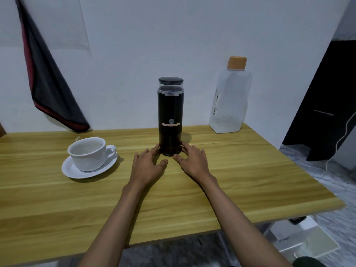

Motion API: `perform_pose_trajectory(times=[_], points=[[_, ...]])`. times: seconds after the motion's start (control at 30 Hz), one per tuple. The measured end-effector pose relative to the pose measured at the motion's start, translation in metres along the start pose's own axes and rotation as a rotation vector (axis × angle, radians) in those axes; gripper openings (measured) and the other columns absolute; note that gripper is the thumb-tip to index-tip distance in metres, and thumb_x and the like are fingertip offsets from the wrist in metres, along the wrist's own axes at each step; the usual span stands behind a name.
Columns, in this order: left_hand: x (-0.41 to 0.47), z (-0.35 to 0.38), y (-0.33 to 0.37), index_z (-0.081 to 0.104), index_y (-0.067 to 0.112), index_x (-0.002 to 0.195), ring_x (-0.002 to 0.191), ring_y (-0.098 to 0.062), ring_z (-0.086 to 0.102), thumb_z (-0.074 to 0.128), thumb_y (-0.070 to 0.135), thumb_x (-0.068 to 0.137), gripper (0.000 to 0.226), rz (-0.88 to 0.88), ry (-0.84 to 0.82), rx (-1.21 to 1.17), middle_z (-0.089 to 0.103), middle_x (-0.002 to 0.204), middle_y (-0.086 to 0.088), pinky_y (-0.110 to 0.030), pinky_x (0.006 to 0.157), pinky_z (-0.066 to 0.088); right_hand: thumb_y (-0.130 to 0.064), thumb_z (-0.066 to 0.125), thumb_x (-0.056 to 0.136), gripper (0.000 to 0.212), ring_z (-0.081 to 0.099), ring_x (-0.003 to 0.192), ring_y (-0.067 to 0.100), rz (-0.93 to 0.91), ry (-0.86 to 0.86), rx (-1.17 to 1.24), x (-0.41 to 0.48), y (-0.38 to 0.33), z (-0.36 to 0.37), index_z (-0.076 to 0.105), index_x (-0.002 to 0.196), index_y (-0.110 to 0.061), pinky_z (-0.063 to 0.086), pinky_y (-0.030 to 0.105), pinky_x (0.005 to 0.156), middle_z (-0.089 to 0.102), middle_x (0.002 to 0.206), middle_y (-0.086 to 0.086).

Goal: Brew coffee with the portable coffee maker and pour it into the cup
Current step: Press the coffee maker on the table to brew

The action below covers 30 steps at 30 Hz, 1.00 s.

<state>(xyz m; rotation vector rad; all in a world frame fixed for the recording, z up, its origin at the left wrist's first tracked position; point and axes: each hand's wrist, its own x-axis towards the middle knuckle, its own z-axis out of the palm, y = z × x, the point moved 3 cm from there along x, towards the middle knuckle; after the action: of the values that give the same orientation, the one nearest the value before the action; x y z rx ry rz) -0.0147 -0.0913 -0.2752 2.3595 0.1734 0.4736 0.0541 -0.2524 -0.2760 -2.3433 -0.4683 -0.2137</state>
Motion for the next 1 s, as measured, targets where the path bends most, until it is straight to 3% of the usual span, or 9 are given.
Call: perform_pose_trajectory(times=[1.0], points=[[0.0024, 0.0027, -0.0025, 0.033, 0.028, 0.155, 0.144, -0.023, 0.036, 0.062, 0.038, 0.092, 0.070, 0.006, 0.003, 0.008, 0.057, 0.142, 0.004, -0.049, 0.123, 0.010, -0.042, 0.060, 0.095, 0.056, 0.033, 0.144, 0.023, 0.006, -0.002, 0.001, 0.0004, 0.0003, -0.0006, 0.043, 0.147, -0.031, 0.007, 0.047, 0.122, 0.061, 0.138, -0.006]])
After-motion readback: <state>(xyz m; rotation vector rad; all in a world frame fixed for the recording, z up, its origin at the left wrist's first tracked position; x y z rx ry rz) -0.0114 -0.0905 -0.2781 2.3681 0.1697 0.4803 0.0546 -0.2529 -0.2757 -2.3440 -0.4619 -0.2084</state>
